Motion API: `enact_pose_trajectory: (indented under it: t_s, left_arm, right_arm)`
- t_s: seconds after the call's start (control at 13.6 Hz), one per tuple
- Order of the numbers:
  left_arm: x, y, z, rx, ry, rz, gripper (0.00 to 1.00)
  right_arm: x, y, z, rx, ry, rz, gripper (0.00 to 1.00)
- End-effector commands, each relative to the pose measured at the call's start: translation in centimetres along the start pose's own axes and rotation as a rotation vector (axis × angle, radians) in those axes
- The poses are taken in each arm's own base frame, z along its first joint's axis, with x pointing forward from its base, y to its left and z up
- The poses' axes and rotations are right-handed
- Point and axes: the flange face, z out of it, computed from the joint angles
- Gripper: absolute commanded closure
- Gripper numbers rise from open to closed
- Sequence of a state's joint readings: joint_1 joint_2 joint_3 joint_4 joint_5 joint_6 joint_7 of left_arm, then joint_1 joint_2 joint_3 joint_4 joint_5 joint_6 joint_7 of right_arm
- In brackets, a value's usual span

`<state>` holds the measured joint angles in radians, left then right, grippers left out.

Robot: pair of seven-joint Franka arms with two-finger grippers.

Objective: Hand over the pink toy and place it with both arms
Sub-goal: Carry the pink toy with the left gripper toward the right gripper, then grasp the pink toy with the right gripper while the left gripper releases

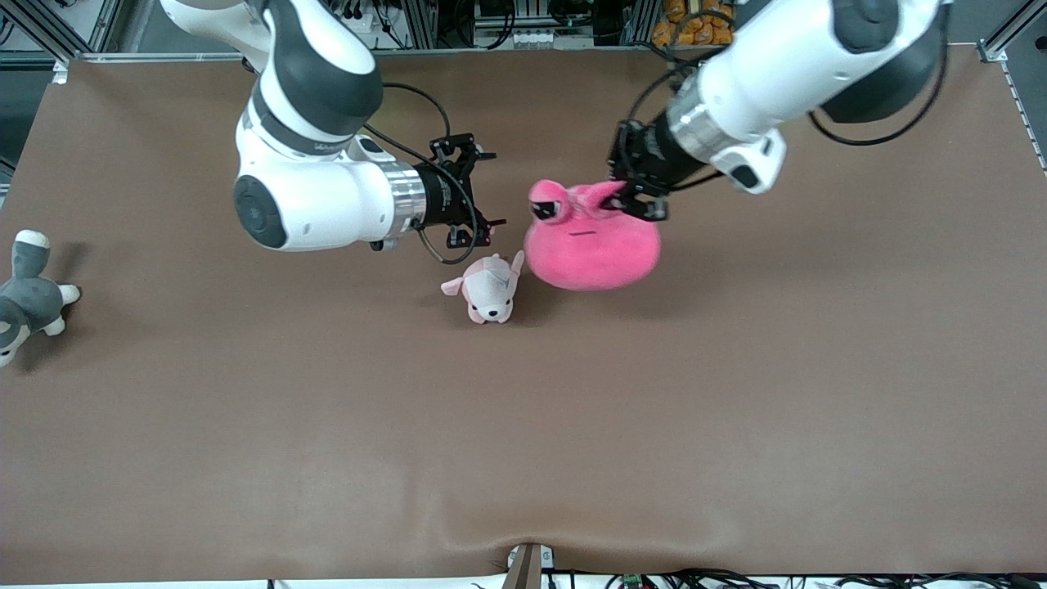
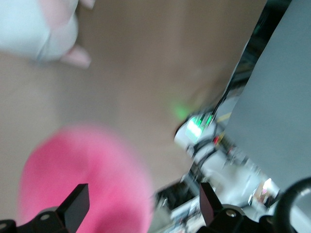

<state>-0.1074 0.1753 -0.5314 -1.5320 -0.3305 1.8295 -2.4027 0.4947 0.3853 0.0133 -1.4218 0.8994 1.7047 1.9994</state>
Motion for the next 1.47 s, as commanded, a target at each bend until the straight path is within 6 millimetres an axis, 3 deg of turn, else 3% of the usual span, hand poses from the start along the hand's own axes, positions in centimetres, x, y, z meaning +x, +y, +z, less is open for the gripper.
enact_pose_trajectory:
  t_s: [0.0, 0.15, 0.37, 0.44, 0.59, 0.66, 0.74, 1.03, 1.18, 1.25, 1.32, 1.4]
  left_arm:
    - [-1.8, 0.6, 2.3, -0.010, 0.020, -0.021, 1.00]
    - [-2.4, 0.2, 3.6, -0.005, 0.033, -0.011, 1.00]
    - [-2.6, 0.0, 3.8, -0.005, 0.030, -0.020, 1.00]
    - [-2.6, 0.0, 3.7, -0.006, 0.029, -0.019, 1.00]
    - [-2.7, -0.1, 3.7, -0.007, 0.028, -0.017, 1.00]
    - [-2.8, -0.1, 3.4, -0.010, 0.023, -0.019, 1.00]
    - [-2.8, -0.1, 3.4, -0.010, 0.023, -0.022, 1.00]
    - [-2.8, -0.1, 3.3, -0.012, 0.022, -0.021, 1.00]
    - [-2.8, -0.1, 3.3, -0.014, 0.024, -0.016, 1.00]
    - [-2.7, -0.1, 2.8, -0.029, 0.027, -0.006, 0.58]
    - [-2.7, -0.1, 2.6, -0.059, 0.046, 0.018, 0.01]
    - [-2.5, 0.0, 2.4, -0.088, 0.070, 0.039, 0.00]
  right_arm:
    - [-1.1, -0.1, -0.8, 0.044, -0.099, 0.036, 0.00]
    - [-1.3, 0.5, -0.3, 0.021, -0.086, 0.049, 0.00]
    - [-0.5, 0.5, 0.4, 0.003, -0.047, 0.086, 0.00]
    - [0.0, 0.1, 1.0, 0.019, -0.004, 0.084, 0.35]
    - [0.4, -0.2, 1.1, 0.032, 0.029, 0.084, 0.43]
    - [0.4, -0.4, 0.4, 0.048, 0.019, 0.081, 0.82]
    - [0.3, -0.4, 0.1, 0.053, 0.015, 0.077, 1.00]
    - [0.5, -0.7, -0.5, 0.061, 0.009, 0.084, 1.00]
    - [1.3, -1.2, -2.8, 0.085, -0.006, 0.101, 1.00]
    - [2.2, -1.8, -4.7, 0.110, -0.013, 0.116, 1.00]
    - [2.9, -2.2, -7.0, 0.130, -0.025, 0.123, 1.00]
    - [3.2, -2.1, -9.5, 0.151, -0.032, 0.119, 1.00]
